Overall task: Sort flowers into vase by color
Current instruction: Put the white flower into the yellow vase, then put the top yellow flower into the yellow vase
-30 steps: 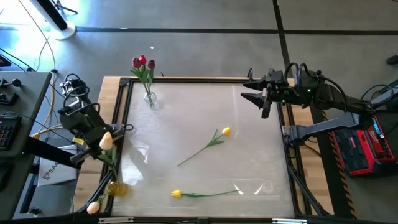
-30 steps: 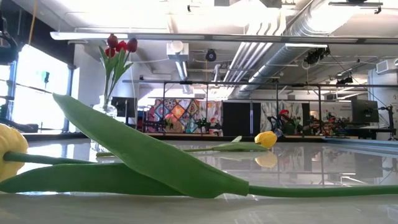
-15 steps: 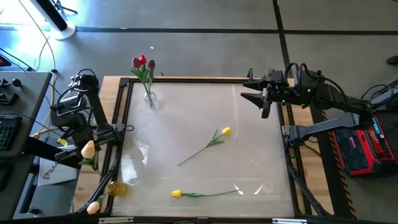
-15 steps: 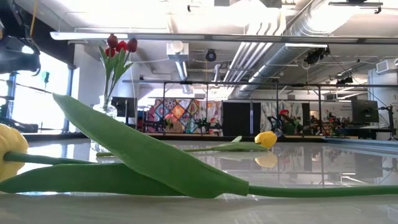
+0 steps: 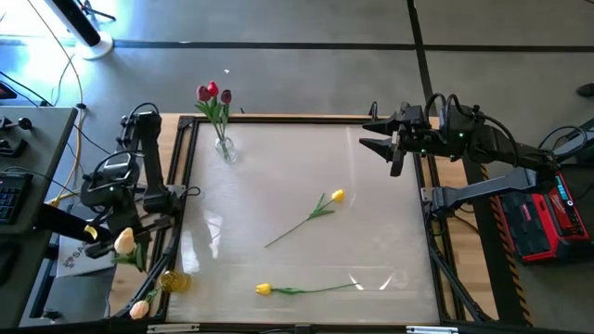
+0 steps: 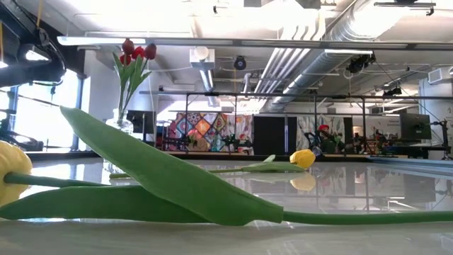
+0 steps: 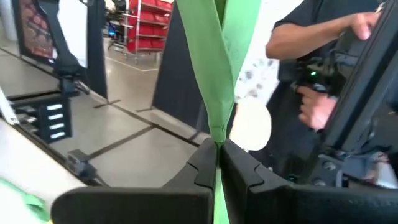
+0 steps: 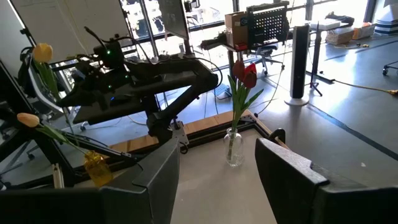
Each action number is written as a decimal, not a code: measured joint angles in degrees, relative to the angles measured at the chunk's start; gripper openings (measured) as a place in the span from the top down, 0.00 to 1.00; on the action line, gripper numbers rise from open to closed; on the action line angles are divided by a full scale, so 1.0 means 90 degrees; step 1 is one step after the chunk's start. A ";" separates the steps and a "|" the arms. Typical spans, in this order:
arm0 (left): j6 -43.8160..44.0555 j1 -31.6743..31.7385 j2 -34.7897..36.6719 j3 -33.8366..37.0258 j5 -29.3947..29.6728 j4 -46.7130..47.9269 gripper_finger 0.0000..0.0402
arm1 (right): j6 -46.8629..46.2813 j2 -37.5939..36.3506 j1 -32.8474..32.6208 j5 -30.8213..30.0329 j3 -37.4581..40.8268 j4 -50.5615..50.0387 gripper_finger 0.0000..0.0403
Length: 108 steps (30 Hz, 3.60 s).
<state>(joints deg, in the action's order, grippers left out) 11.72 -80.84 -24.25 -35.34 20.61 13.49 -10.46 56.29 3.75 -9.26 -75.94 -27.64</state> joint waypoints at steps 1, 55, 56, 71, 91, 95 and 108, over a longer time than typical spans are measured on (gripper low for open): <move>-0.0049 -0.0044 -0.0001 0.0012 0.0080 0.0003 1.00 | 0.0000 0.0000 0.0000 0.0000 0.0000 0.0000 0.51; 0.0448 -0.0204 -0.0420 0.0013 0.1356 0.0938 1.00 | 0.0000 0.0000 0.0002 0.0000 0.0000 0.0000 0.51; 0.0401 -0.0204 -0.0420 0.0013 0.1470 0.0938 1.00 | 0.0000 0.0000 0.0001 0.0000 0.0000 0.0000 0.51; 0.1013 -0.0204 -0.0420 0.0013 -0.0047 0.0800 1.00 | 0.0000 0.0000 0.0000 0.0000 0.0000 0.0000 0.51; 0.1333 -0.0291 -0.0461 0.0013 0.0342 0.0854 0.78 | 0.0000 0.0000 0.0002 0.0000 0.0000 0.0000 0.51; 0.1351 -0.0291 -0.0461 0.0013 0.0335 0.0870 0.76 | 0.0000 0.0000 0.0002 0.0000 0.0000 0.0000 0.51; 0.0970 -0.0291 -0.0461 0.0013 0.0488 0.0858 0.78 | 0.0000 0.0000 0.0002 0.0000 0.0000 0.0000 0.51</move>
<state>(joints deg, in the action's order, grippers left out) 20.45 -83.46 -28.40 -35.22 24.99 21.21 -10.46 56.29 3.77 -9.26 -75.94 -27.64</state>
